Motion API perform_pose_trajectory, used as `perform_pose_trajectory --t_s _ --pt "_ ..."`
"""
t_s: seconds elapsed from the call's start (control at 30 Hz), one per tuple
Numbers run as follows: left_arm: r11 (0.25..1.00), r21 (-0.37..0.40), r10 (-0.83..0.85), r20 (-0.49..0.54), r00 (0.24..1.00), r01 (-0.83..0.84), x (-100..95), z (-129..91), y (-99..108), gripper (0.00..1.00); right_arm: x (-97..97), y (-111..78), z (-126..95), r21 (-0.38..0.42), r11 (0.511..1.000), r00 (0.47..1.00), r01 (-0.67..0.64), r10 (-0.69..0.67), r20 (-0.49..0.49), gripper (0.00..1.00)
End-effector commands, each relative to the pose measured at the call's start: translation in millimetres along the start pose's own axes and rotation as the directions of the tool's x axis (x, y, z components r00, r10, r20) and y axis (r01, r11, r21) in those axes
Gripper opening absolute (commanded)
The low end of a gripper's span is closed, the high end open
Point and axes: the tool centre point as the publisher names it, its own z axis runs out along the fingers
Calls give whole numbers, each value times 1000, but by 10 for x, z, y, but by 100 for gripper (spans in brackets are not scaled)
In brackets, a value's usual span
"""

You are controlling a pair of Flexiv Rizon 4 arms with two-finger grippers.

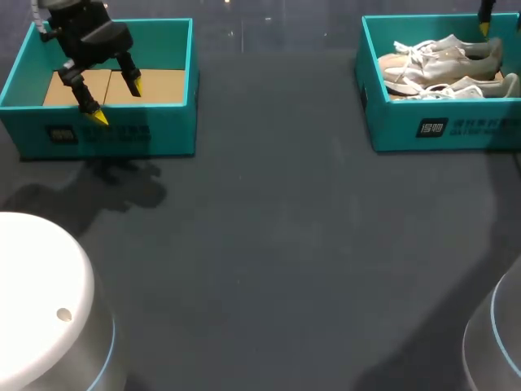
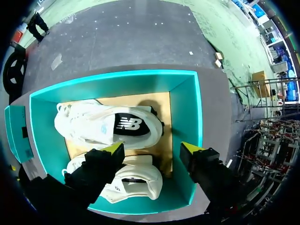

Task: Take the shoe out of the shoebox, open the shoe tongue, remove and reinsert the insole, then place the shoe into the shoebox

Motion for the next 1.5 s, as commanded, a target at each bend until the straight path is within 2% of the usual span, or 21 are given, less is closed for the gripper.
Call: perform_pose_trajectory --t_s 0.03,0.13,0.2,0.27,0.33,0.47,0.53,0.57,0.6,0.63,0.67,0.77,0.97,1.1,1.23,1.33,1.5 --pt "1000 -2 0 1 1000 0 7 -2 0 100 86 -310 -283 -47 999 1000 25 -25 -1 100" --pt "1000 -2 0 1 1000 0 7 -2 0 100 159 -436 -373 -61 997 998 53 -54 -15 100" --pt "998 22 -57 46 997 56 64 -137 -101 100 201 -521 -421 -66 995 997 69 -71 -26 100" --pt "981 12 -192 95 977 192 94 -230 -151 100 243 -600 -459 -67 994 996 82 -84 -30 100" --pt "941 38 -337 114 934 335 129 -331 -156 100 275 -663 -487 -68 994 995 91 -93 -37 100" --pt "752 70 -660 99 745 656 146 -492 -17 100 347 -758 -531 -67 992 993 106 -109 -37 100" --pt "625 68 -778 127 615 778 173 -543 67 100 383 -796 -549 -70 991 992 116 -119 -43 100" --pt "520 49 -850 130 510 853 178 -569 140 100 409 -818 -559 -68 990 991 122 -125 -42 100" --pt "481 46 -871 143 470 876 184 -580 169 100 422 -830 -566 -68 990 991 127 -130 -44 100" --pt "393 46 -910 166 381 918 193 -601 222 100 447 -855 -580 -70 989 990 132 -136 -47 100" --pt "351 53 -926 168 338 935 196 -621 270 100 458 -865 -587 -70 989 989 134 -137 -47 100" --pt "141 71 -973 191 125 987 187 -666 438 100 520 -935 -642 -75 988 989 138 -142 -48 100" --pt "-99 113 -971 205 -120 989 155 -781 762 100 664 -1046 -732 -84 986 985 146 -153 -74 100" --pt "-202 118 -952 211 -224 972 59 -821 940 100 778 -1111 -793 -97 981 978 169 -179 -111 100" --pt "-316 158 -907 239 -347 935 43 -918 1121 100 890 -1182 -847 -108 976 973 191 -203 -114 100" --pt "-381 149 -885 228 -407 913 35 -923 1276 100 969 -1272 -880 -118 972 972 201 -213 -103 100" --pt "-429 119 -856 261 -445 895 13 -917 1409 100 1048 -1413 -875 -120 972 973 203 -214 -88 100"
